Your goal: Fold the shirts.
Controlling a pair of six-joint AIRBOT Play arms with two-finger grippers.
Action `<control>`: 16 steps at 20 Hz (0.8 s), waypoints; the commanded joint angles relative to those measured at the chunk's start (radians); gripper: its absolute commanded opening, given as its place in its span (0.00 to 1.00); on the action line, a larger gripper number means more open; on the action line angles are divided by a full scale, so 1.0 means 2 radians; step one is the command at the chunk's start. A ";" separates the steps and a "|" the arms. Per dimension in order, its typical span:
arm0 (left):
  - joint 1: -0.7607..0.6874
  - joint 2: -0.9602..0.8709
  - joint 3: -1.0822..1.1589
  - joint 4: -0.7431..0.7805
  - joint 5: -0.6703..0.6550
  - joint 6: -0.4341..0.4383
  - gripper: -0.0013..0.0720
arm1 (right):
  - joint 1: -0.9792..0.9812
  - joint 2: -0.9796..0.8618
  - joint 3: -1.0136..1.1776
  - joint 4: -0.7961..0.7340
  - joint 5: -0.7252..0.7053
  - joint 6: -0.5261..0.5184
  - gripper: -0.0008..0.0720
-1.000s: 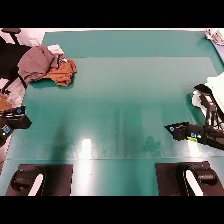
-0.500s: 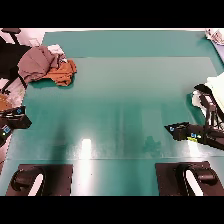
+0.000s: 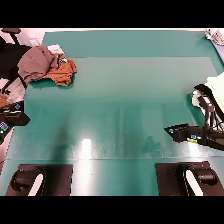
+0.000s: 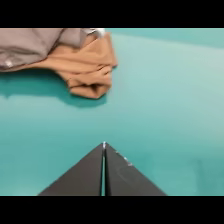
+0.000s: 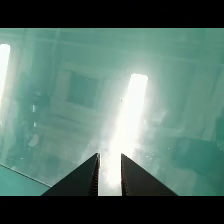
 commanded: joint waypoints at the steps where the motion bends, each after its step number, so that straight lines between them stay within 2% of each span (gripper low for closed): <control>1: 0.000 -0.001 0.001 -0.030 -0.019 0.000 0.05 | 0.000 0.000 0.000 0.000 -0.010 0.000 0.23; 6: 0.000 -0.002 0.001 -0.039 -0.109 -0.003 0.05 | 0.000 0.000 0.000 0.000 -0.034 0.000 0.23; 9: 0.000 -0.002 0.001 -0.038 -0.130 -0.046 0.05 | 0.000 0.000 0.000 0.000 -0.036 0.000 0.23; 11: 0.000 -0.002 0.002 -0.048 -0.125 -0.066 0.05 | 0.000 0.000 0.000 0.000 -0.038 0.000 0.23; 14: 0.000 -0.006 0.013 -0.122 -0.080 -0.065 0.05 | 0.000 0.000 0.000 0.000 -0.043 0.000 0.23; 16: 0.000 -0.046 0.051 -0.157 -0.061 -0.055 0.05 | 0.000 0.000 0.000 0.013 -0.051 0.000 0.23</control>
